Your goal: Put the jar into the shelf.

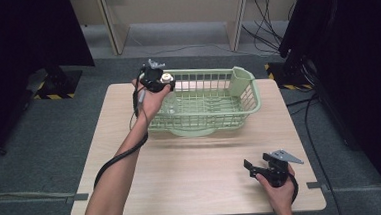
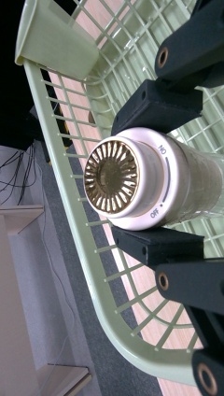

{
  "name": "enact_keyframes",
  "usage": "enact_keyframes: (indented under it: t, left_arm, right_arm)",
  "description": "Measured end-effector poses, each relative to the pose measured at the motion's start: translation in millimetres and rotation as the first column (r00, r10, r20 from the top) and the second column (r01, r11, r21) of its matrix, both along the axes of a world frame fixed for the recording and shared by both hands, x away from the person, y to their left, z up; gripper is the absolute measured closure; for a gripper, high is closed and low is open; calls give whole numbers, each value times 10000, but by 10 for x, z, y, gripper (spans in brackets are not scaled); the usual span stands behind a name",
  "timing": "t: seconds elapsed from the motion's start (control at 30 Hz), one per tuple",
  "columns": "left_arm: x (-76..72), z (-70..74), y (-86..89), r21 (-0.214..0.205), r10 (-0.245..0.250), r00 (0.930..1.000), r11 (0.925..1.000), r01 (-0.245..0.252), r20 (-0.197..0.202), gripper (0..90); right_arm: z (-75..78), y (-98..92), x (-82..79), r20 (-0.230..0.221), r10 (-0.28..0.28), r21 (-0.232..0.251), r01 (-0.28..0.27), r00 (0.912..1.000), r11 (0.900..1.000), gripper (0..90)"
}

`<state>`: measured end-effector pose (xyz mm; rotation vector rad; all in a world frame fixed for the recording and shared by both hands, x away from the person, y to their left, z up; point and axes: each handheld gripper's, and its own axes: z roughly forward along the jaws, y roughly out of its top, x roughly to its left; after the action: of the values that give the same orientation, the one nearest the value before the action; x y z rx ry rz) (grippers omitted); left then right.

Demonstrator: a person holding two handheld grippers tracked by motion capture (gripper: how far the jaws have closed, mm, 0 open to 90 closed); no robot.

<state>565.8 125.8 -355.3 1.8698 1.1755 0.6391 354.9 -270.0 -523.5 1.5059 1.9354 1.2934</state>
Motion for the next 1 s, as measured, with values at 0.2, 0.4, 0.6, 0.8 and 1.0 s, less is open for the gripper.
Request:
enact_keyframes:
  t: [0.2,0.4,0.6,0.8,1.0]
  left_arm:
    - [8,-38,-4,97,41,10000,9999,-40,-86,458]
    - [16,-77,-3,201,86,9999,9998,-83,-141,458]
    - [20,-113,-13,365,31,9999,9993,-25,-150,458]
    - [10,-118,-36,507,62,10000,9987,-64,47,399]
    - [-50,-67,-25,638,-101,9989,9979,72,447,213]
  right_arm:
    - [0,-1,-1,10,1,4,-1,10000,10000,87]
    - [0,0,-1,16,6,-6,-6,10000,10000,87]
    - [1,1,-2,7,13,-10,-13,10000,10000,88]
    - [1,3,-3,6,15,-16,-15,10000,10000,87]
    - [1,6,-2,5,30,-42,-30,10000,10000,87]
